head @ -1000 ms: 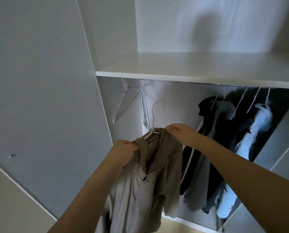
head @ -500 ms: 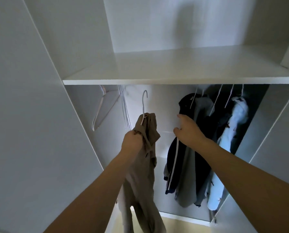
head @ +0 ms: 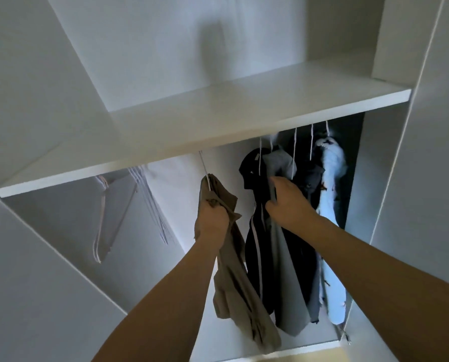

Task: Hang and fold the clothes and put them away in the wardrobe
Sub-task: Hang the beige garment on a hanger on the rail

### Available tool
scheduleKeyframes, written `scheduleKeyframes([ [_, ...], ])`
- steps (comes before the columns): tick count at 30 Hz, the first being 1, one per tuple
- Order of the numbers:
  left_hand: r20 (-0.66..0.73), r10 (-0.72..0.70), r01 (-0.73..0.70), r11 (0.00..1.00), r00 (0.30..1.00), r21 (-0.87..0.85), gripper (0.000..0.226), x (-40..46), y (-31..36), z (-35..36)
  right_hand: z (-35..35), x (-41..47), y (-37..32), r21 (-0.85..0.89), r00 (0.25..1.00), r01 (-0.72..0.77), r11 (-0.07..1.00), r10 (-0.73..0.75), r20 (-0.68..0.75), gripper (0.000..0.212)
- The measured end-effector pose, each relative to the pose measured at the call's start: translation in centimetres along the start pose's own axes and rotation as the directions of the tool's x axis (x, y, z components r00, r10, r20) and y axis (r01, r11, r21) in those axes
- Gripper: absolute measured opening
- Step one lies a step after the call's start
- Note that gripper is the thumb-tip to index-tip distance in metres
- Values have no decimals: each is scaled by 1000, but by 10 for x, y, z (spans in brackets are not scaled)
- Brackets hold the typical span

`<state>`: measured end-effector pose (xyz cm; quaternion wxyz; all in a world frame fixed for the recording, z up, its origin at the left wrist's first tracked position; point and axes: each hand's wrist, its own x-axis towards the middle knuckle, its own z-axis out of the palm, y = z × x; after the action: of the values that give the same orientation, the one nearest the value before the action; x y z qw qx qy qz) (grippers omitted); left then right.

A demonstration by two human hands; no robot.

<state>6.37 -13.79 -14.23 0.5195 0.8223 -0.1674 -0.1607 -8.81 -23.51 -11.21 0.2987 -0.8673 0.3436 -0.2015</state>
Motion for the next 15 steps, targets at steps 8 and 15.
scheduleKeyframes([
  [8, 27, 206, -208, 967, 978, 150, 41, 26, 11, 39, 4, 10, 18, 34, 996, -36, 999, 38, -80, 58],
  [15, -12, 258, -253, 953, 966, 165, 42, 42, 28, 71, 7, 23, 32, 27, 993, -50, 998, 53, -105, 63],
])
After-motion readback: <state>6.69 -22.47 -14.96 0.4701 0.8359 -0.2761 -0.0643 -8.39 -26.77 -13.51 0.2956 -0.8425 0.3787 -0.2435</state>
